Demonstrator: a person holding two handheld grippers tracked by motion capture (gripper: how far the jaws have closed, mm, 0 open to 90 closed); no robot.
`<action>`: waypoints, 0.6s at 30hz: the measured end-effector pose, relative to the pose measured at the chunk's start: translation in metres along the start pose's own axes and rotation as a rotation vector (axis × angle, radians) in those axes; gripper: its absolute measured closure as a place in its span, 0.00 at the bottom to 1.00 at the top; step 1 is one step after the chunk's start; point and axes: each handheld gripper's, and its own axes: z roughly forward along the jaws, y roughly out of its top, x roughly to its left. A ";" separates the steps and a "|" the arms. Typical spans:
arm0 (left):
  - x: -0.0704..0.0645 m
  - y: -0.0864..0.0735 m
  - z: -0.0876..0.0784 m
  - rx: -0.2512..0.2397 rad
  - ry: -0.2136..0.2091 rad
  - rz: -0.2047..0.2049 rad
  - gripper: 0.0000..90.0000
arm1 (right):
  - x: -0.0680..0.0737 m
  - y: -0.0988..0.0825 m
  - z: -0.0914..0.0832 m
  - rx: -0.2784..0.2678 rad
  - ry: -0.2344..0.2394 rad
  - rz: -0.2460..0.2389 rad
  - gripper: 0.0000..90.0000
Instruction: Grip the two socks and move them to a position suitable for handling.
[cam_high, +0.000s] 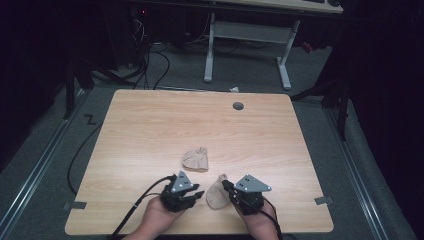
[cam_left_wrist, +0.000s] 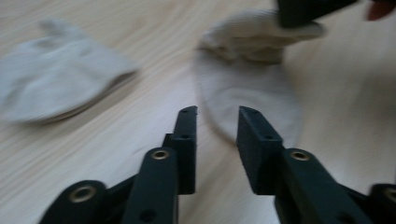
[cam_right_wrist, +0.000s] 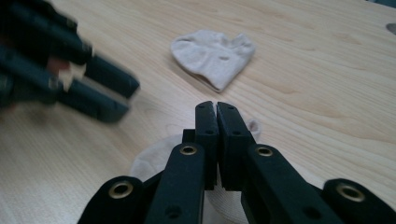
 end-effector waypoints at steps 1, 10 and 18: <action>0.000 0.000 0.000 0.000 0.000 0.000 0.79 | 0.000 0.000 0.000 0.000 0.000 0.000 0.98; -0.025 0.005 0.042 0.092 -0.038 0.030 0.86 | -0.022 -0.004 -0.006 -0.019 -0.050 0.032 0.98; -0.006 -0.003 0.025 0.111 0.005 0.016 0.85 | -0.051 -0.021 0.001 0.038 -0.106 0.093 0.98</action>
